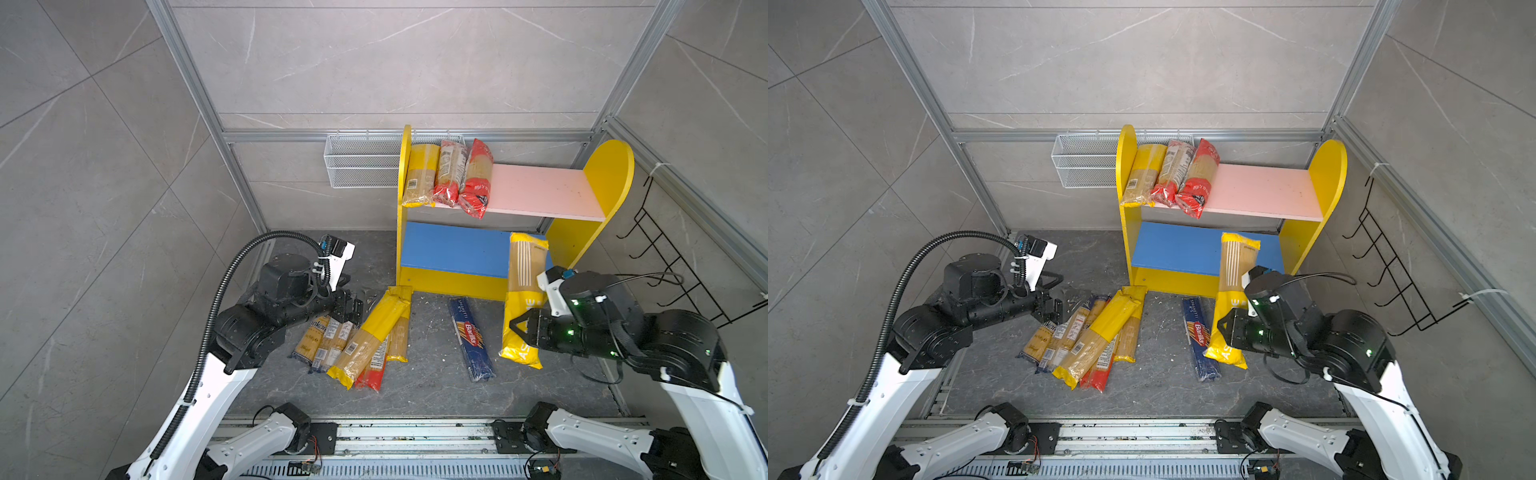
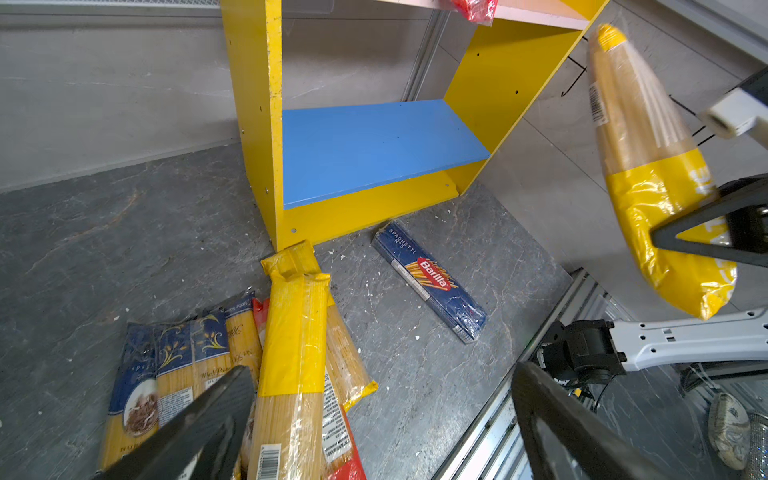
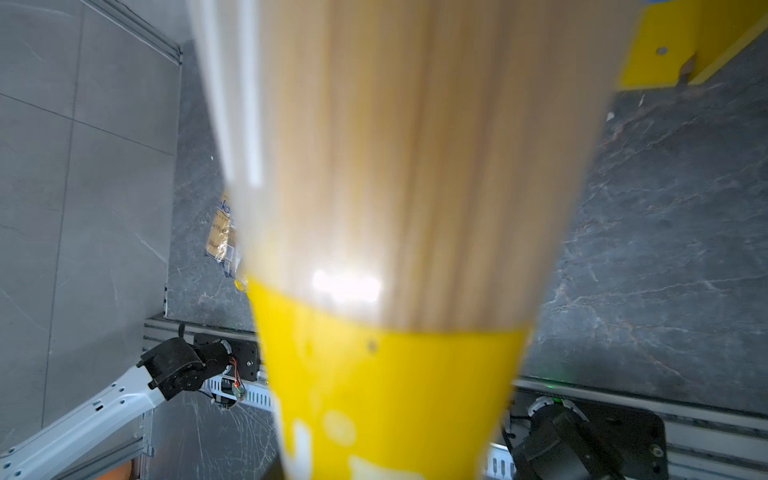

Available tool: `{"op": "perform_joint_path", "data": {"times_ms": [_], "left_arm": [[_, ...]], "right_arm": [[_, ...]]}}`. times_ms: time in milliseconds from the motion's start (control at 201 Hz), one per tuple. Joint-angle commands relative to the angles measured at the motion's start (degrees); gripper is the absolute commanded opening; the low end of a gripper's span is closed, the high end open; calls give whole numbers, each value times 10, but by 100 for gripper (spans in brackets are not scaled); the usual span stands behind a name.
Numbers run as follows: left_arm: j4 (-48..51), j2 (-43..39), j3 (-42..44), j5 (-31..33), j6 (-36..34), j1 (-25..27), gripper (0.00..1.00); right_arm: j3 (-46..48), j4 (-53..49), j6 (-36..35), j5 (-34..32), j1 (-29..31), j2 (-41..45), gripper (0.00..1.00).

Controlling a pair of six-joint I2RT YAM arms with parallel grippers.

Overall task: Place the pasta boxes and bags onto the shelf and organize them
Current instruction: 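Carry the yellow bag up to the pink shelf with the right gripper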

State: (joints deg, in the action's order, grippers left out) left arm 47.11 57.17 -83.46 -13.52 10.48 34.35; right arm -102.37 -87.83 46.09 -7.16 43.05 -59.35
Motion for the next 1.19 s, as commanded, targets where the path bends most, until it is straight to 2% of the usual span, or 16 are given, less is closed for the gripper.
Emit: {"op": "perform_joint_path", "data": {"times_ms": [0,279,503,577,667,926,1190], "left_arm": [[-35,12,-28,-24,0,-3,100],[-68,53,-58,-39,-2,-3,100],[-78,99,-100,-48,-3,-2,100],[-77,109,-112,-47,-7,-3,100],[-73,122,-125,-46,-12,-3,100],[-75,146,-147,-31,-18,-3,100],[-75,172,-172,-16,-16,-2,100]], "right_arm": [[-87,18,-38,-65,-1,-34,0],[-253,20,-122,-131,-3,-166,0],[-446,22,-172,-128,-62,-292,0],[-493,33,-185,-84,-106,-317,0],[-506,55,-198,-28,-156,-330,0],[-549,106,-240,59,-241,-387,0],[-549,188,-226,182,-350,-434,0]]}}
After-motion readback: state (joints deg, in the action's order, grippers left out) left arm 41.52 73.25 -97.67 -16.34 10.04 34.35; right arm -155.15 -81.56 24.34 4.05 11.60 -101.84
